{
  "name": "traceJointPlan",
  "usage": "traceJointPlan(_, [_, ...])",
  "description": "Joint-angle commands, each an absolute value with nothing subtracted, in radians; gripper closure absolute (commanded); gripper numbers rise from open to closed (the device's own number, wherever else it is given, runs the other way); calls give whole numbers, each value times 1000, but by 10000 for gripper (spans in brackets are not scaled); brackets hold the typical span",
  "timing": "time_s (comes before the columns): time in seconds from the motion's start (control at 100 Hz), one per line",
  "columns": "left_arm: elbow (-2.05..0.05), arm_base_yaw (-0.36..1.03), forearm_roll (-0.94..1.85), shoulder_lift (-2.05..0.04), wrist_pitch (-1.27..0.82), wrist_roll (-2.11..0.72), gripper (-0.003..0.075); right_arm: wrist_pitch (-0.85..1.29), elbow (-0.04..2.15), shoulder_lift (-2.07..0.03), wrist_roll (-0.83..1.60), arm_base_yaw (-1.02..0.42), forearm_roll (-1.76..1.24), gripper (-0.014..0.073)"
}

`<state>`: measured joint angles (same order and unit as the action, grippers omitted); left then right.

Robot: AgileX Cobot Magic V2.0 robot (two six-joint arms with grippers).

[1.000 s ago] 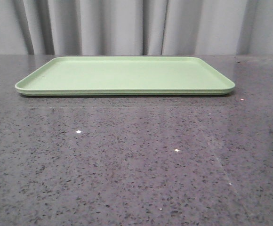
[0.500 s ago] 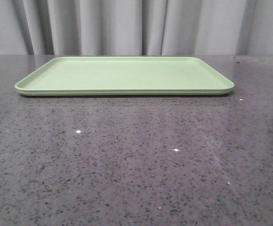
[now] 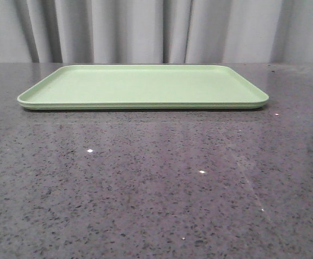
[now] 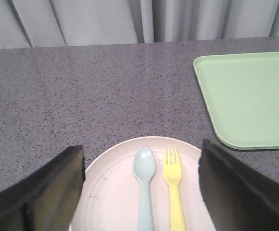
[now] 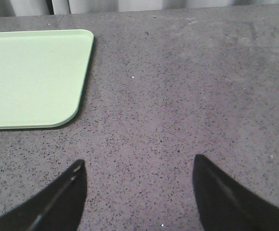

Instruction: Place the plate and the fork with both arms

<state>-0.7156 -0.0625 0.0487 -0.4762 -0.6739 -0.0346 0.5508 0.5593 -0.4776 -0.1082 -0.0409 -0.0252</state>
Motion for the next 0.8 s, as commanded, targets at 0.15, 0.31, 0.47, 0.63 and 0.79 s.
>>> traceJointPlan(0.15, [-738, -64, 71, -491, -571, -23, 167, 469, 593, -491, -101, -38, -22, 42])
traceJointPlan(0.31, [-771, -66, -89, -530, -721, 58, 169, 499, 593, -491, -100, -38, -8, 42])
traceJointPlan(0.47, [-820, -66, -161, -616, -829, 65, 169, 506, 593, -491, -100, -38, -8, 42])
traceJointPlan(0.63, [-868, -74, -182, -708, -836, 92, 169, 510, 593, -491, -99, -38, -8, 42])
traceJointPlan(0.79, [-897, -145, -182, -803, -817, 97, 192, 513, 593, -491, -99, -38, -8, 42])
